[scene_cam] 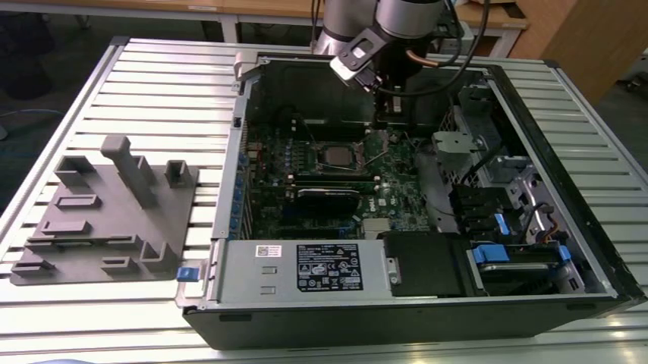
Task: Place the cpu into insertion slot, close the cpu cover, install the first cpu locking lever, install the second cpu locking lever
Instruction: 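Close the cpu cover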
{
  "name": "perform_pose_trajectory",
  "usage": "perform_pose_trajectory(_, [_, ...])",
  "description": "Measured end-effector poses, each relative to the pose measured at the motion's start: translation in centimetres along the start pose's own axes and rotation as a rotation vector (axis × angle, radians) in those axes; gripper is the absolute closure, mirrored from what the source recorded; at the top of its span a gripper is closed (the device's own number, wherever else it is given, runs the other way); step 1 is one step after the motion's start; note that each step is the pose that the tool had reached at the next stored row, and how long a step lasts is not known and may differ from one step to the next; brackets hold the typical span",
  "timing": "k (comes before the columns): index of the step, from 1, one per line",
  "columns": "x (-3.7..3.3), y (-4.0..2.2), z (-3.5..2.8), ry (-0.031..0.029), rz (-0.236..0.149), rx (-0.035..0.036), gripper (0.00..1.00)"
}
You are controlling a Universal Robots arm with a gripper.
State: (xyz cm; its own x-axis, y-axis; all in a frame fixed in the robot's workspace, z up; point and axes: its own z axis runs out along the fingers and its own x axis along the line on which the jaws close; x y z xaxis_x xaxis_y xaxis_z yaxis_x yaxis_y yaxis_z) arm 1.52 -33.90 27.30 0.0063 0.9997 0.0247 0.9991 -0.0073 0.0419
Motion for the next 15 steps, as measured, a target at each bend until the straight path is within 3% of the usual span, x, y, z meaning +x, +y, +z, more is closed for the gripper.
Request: perform_pose_trajectory(15, [0.00, 0.18, 0.01, -0.0001, 0.000, 0.0000, 0.89])
